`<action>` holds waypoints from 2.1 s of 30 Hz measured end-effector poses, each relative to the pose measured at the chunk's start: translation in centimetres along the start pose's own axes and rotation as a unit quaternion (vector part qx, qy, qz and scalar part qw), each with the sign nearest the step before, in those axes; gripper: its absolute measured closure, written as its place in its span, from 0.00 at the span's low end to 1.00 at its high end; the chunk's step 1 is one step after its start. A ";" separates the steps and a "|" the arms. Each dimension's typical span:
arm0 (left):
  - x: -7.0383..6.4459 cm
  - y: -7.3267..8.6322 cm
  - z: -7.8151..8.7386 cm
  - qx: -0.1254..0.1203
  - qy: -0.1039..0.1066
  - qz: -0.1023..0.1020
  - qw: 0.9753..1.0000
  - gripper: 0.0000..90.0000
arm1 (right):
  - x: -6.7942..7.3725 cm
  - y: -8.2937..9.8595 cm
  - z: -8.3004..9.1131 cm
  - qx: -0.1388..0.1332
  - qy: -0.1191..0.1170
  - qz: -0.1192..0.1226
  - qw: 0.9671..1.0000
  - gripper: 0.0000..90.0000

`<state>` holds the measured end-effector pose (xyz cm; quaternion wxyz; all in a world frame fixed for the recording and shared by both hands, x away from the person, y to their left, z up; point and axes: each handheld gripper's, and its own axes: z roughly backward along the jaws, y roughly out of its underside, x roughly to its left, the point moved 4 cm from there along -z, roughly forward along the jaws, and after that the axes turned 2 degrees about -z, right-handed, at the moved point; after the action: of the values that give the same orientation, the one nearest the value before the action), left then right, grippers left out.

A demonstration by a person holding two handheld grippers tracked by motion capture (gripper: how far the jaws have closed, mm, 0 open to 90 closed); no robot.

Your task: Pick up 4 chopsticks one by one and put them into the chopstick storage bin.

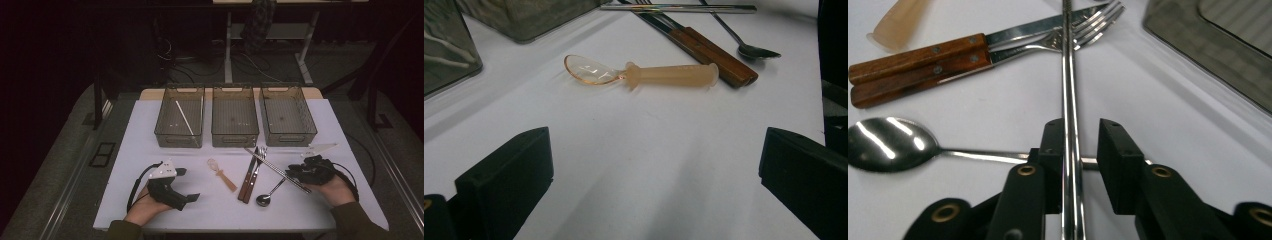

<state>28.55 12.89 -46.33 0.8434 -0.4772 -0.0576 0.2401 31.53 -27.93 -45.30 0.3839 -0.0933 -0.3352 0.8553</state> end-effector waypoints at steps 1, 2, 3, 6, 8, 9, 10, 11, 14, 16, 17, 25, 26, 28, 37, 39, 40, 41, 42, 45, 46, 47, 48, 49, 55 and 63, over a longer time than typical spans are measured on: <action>0.0 0.0 0.0 0.000 0.000 0.000 1.000 0.00 | -0.1 0.2 0.2 0.001 -0.001 -0.003 1.000 0.85; 0.0 0.0 0.0 0.000 0.000 0.000 1.000 0.00 | -0.2 0.5 0.4 0.003 0.000 -0.005 1.000 0.87; 0.0 0.0 0.0 0.000 0.000 0.000 1.000 0.00 | -0.3 0.8 0.5 0.006 0.000 -0.006 1.000 0.88; 0.0 0.0 0.0 0.000 0.000 -0.001 1.000 0.00 | -0.5 1.5 0.4 0.017 -0.004 -0.007 1.000 0.89; 0.0 0.0 0.0 0.000 0.000 -0.001 1.000 0.00 | -0.7 1.6 0.2 0.020 -0.008 -0.007 1.000 0.90; 0.0 0.0 0.0 0.000 0.000 -0.001 1.000 0.00 | -0.6 1.5 0.1 0.021 -0.010 -0.010 1.000 0.90; 0.0 0.0 0.0 0.000 0.000 -0.001 1.000 0.00 | -0.6 1.4 -0.1 0.021 -0.013 -0.008 1.000 0.90; 0.0 0.0 0.0 0.000 0.000 0.000 1.000 0.00 | -0.6 1.4 -0.2 0.023 -0.013 -0.006 1.000 0.91; 0.0 0.0 0.0 0.000 0.000 -0.001 1.000 0.00 | -0.4 1.3 -0.5 0.027 -0.014 -0.003 1.000 0.91; 0.0 0.0 0.0 0.001 0.001 -0.002 1.000 0.00 | -0.4 1.4 -0.7 0.031 -0.014 -0.001 0.999 0.91; 0.0 0.0 -0.1 0.001 0.001 -0.002 1.000 0.00 | -0.4 1.4 -0.8 0.034 -0.013 0.000 0.999 0.92; 0.0 0.0 -0.1 0.001 0.000 -0.002 1.000 0.00 | -0.9 1.5 -1.0 0.042 -0.002 0.005 0.999 0.92; 0.0 0.0 -0.1 0.001 0.000 -0.002 1.000 0.00 | -0.9 1.5 -1.0 0.041 -0.004 0.004 0.999 0.91; 0.0 0.0 -0.1 0.001 0.000 -0.001 1.000 0.00 | -0.9 1.4 -1.0 0.037 -0.006 0.004 0.999 0.90; 0.0 0.0 -0.1 0.001 0.000 -0.001 1.000 0.00 | -0.9 1.3 -1.5 0.035 -0.008 0.011 0.999 0.88; 0.0 0.0 -0.1 0.000 0.000 0.000 1.000 0.00 | -0.8 1.3 -1.5 0.035 -0.004 0.012 0.999 0.88; 0.0 0.0 -0.1 0.001 0.000 0.000 1.000 0.00 | -0.8 1.3 -1.5 0.035 -0.002 0.017 0.999 0.88; 0.0 0.0 -0.1 0.001 0.001 -0.001 1.000 0.00 | -0.8 1.3 -1.5 0.035 -0.002 0.018 0.999 0.88; 0.0 0.0 -0.1 0.001 0.001 -0.001 1.000 0.00 | -0.8 1.3 -1.6 0.034 -0.002 0.020 0.999 0.88; 0.0 0.0 -0.1 0.001 0.001 -0.001 1.000 0.00 | -0.8 1.3 -1.6 0.034 -0.001 0.024 0.999 0.89; 0.0 0.0 -0.1 0.001 0.001 -0.001 1.000 0.00 | -0.7 1.3 -1.6 0.033 0.000 0.028 0.999 0.89; 0.0 0.0 -0.1 0.001 0.001 0.000 1.000 0.00 | -0.7 1.3 -1.6 0.032 0.002 0.031 0.999 0.90; 0.0 0.0 -0.1 0.001 0.001 -0.001 1.000 0.00 | -0.7 1.3 -1.6 0.032 0.003 0.031 0.999 0.91; 0.0 0.0 -0.1 0.001 0.001 0.000 1.000 0.00 | -0.7 1.3 -1.6 0.031 0.003 0.033 0.999 0.92; -0.1 0.0 -0.2 0.001 0.001 0.000 1.000 0.00 | -0.7 1.4 -1.6 0.029 -0.001 0.037 0.999 0.94; -0.1 0.0 -0.2 0.000 0.001 0.000 1.000 0.00 | -1.0 1.5 -1.6 0.021 -0.015 0.031 0.999 0.94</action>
<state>28.55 12.74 -46.39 0.8438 -0.4771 -0.0565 0.2392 32.00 -28.60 -47.59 0.3538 -0.0826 -0.3199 0.8750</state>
